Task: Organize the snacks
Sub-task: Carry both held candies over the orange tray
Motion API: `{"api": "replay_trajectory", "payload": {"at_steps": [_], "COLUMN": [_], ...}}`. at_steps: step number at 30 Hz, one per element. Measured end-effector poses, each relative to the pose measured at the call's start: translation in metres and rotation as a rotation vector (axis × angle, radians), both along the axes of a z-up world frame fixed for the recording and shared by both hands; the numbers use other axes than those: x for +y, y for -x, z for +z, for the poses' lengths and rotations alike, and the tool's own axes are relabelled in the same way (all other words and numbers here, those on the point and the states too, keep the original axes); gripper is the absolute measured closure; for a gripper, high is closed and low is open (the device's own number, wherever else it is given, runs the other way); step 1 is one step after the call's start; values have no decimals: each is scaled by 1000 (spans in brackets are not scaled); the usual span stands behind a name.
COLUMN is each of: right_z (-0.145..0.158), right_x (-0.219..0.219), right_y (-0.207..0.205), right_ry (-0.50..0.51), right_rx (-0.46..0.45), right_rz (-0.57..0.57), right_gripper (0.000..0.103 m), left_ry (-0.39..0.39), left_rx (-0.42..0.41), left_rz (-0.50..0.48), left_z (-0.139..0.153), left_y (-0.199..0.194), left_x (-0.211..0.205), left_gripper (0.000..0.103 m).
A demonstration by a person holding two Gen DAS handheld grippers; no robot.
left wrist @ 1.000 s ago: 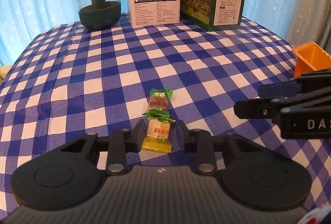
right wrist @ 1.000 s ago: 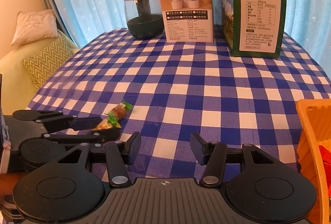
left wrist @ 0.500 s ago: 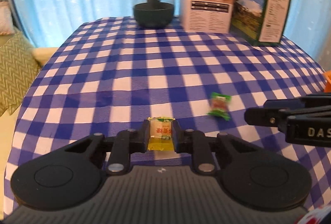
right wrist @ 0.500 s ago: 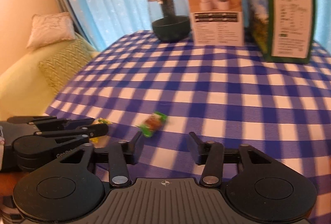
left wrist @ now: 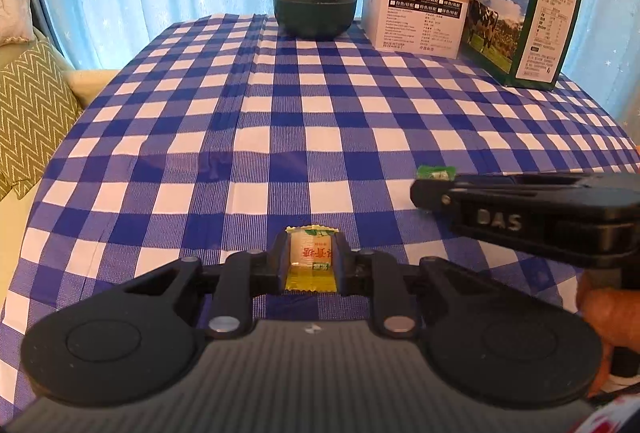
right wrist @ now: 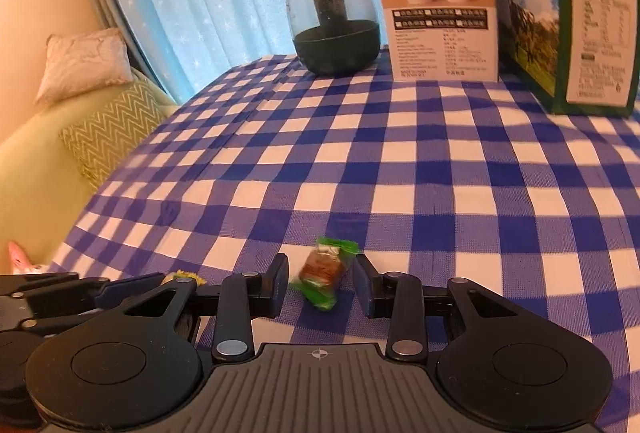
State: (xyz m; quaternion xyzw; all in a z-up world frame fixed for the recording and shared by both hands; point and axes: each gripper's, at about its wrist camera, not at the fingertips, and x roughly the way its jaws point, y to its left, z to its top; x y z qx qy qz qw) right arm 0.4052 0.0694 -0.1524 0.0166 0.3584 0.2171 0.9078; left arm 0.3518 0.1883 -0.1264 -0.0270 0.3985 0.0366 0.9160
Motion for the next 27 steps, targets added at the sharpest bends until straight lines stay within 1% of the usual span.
{"api": "replay_trajectory", "payload": {"at_steps": [4, 5, 6, 7, 9, 13, 19, 23, 27], "right_z": [-2, -4, -5, -6, -8, -7, 4, 13, 22], "right_x": [12, 14, 15, 14, 12, -1, -29, -48, -64], "right_y": [7, 9, 11, 13, 14, 20, 31, 41, 54], "right_ry": [99, 126, 153, 166, 167, 141, 89, 82, 78], "right_rx": [-55, -70, -88, -101, -107, -102, -68, -63, -62], "right_rz": [19, 26, 35, 46, 52, 34, -33, -65, -89], "right_gripper": [67, 71, 78, 79, 81, 81, 81, 81, 81], "left_ry": [-3, -7, -11, -13, -17, -31, 4, 4, 27], "left_rx": [-3, -4, -5, -6, -8, -11, -36, -58, -44], "left_rz": [3, 1, -1, -2, -6, -18, -23, -31, -44], "left_z": [0, 0, -1, -1, -1, -2, 1, 6, 10], "left_y": [0, 0, 0, 1, 1, 2, 5, 8, 11], "left_x": [-1, -2, -2, -2, -3, -4, -6, -13, -22], "left_gripper": [84, 84, 84, 83, 83, 84, 84, 84, 84]}}
